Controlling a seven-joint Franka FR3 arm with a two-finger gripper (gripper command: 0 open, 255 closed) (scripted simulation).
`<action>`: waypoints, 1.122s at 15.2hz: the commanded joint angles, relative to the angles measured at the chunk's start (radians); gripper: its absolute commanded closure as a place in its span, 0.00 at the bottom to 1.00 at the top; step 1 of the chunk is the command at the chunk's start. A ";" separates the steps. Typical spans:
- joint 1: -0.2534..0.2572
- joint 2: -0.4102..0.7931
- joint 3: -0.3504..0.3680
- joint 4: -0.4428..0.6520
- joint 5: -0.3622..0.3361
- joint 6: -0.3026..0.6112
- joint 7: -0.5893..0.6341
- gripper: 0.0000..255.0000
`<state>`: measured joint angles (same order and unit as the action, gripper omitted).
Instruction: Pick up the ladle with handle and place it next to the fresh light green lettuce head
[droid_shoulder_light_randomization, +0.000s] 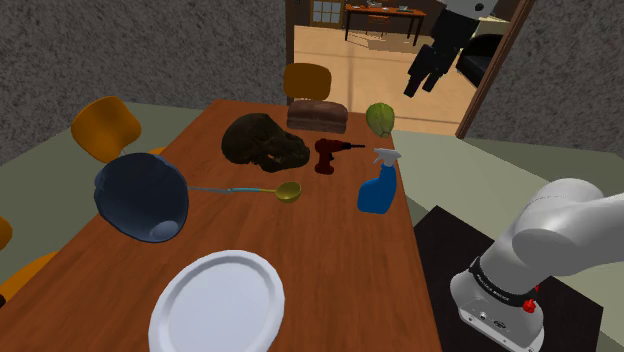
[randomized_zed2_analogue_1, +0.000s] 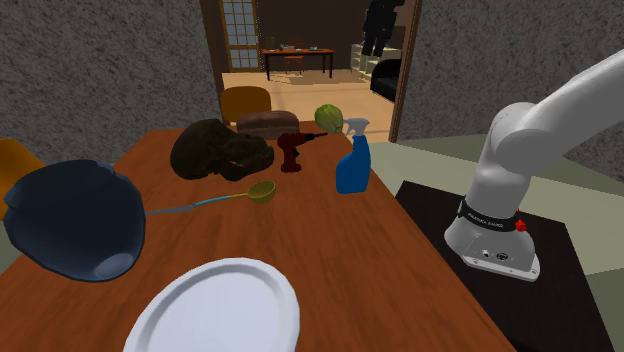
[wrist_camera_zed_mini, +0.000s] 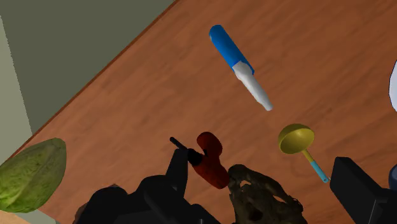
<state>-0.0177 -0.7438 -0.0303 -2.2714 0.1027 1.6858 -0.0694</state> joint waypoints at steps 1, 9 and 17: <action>0.000 0.000 0.000 0.000 0.000 0.000 0.000 0.00; 0.061 0.263 0.027 0.042 0.021 0.161 -0.080 0.00; 0.113 0.546 0.062 0.150 0.034 0.276 -0.152 0.00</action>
<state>0.0900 -0.2325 0.0282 -2.1322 0.1360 1.9456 -0.2090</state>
